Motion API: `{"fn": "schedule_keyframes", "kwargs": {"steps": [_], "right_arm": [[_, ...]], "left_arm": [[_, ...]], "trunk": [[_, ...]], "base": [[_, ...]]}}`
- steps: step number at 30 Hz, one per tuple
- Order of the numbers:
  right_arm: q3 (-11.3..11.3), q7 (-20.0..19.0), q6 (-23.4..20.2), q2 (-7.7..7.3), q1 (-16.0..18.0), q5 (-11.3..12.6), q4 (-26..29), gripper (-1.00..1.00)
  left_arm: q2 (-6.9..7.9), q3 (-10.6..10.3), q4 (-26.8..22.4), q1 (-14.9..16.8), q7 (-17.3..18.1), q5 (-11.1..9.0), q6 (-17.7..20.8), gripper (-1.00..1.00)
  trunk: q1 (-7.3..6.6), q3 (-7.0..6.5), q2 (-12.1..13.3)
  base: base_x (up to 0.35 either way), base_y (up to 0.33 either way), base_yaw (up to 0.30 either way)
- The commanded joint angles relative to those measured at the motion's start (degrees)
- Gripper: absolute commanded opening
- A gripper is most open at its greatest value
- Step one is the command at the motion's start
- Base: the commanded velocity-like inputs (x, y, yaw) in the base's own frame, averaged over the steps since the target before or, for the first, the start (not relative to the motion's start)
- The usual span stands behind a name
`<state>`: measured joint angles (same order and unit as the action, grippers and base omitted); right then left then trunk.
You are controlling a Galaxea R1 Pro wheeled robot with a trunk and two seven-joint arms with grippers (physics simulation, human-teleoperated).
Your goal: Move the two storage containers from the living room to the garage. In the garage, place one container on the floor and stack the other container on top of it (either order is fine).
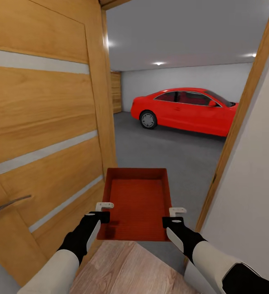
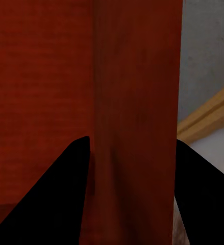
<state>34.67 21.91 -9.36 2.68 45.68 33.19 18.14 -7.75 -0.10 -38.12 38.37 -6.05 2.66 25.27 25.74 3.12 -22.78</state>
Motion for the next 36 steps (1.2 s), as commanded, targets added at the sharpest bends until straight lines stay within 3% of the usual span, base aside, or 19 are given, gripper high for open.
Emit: {"fn": "schedule_keyframes", "kwargs": {"steps": [1, 14, 28, 36], "right_arm": [[0.0, 0.4, -0.4, 0.04, 0.1, 0.3, 0.1, -1.0], [0.0, 0.4, -0.4, 0.04, 0.1, 0.3, 0.0, -1.0], [0.0, 0.4, -0.4, 0.04, 0.1, 0.3, 0.1, -1.0], [0.0, 0.4, -0.4, 0.08, 0.1, 0.3, 0.1, -1.0]], "left_arm": [[-0.07, -0.2, -0.1, 0.0, -2.0, 2.1, 0.5, -1.0], [-0.07, -0.2, -0.1, 0.0, -2.0, 2.1, 0.5, -1.0], [-0.07, -0.2, -0.1, 0.0, -2.0, 2.1, 0.5, -1.0], [-0.07, -0.2, -0.1, 0.0, -2.0, 2.1, 0.5, -1.0]], "trunk": [[0.05, 0.13, -0.1], [0.05, 0.13, -0.1], [0.05, 0.13, -0.1], [0.05, 0.13, -0.1]], "base": [[0.089, 0.033, -0.219], [0.08, 0.01, -0.237], [0.176, 0.21, -0.029], [0.086, 0.011, -0.262]]}}
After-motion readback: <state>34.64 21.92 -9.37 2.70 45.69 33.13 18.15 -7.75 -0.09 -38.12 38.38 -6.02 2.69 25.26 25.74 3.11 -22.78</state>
